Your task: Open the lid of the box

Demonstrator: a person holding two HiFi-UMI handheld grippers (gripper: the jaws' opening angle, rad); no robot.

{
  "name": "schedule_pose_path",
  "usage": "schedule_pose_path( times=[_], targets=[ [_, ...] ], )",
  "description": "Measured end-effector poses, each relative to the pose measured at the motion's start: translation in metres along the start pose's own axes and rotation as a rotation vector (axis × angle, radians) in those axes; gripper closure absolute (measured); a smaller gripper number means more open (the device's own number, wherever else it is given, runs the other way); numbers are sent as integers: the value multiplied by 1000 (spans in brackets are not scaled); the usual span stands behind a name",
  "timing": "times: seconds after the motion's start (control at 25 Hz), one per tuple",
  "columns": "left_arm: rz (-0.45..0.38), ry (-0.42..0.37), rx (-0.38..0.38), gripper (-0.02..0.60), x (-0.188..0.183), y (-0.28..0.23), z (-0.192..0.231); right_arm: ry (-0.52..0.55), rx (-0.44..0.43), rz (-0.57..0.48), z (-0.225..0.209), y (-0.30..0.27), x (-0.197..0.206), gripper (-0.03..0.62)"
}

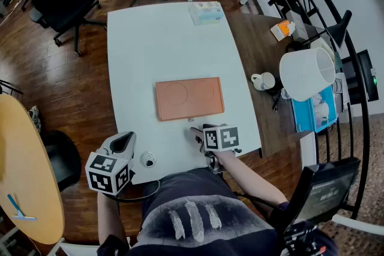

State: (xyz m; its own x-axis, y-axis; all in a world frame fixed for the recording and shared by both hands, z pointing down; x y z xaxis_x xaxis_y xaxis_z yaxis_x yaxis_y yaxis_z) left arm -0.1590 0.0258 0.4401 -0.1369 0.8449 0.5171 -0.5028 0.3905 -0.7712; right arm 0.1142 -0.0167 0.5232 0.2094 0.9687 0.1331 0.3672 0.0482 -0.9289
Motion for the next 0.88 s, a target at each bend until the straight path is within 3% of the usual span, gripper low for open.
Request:
schedule_pose_path(
  times=[0.28,0.44,0.68,0.88],
  targets=[
    [40,5,20,565,11,2,24,-54,147,55,6,-39,-31,365],
    [54,15,25,565,15,1,27,-61,189,89,2,-46,-35,367],
    [62,9,31,565,14,-2,24,-21,209,107,10,-54,-36,520],
    [61,5,25,565,15,-1,20,-10,223,109,10,-53,-35,522]
  ],
)
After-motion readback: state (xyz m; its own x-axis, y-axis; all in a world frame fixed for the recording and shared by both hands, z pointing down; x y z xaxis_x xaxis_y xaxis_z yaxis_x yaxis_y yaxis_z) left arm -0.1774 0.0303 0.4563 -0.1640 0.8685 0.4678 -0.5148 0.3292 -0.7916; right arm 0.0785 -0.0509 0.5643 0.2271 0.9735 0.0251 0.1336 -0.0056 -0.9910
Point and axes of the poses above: the fingertips, and each gripper's own axes: y backward along the fingers, z to its left, x out of its underside, the point moved 6 cm from there along y, backward along the fingers, and after that the axes turned 11 degrees about z, right-handed, at the moved point
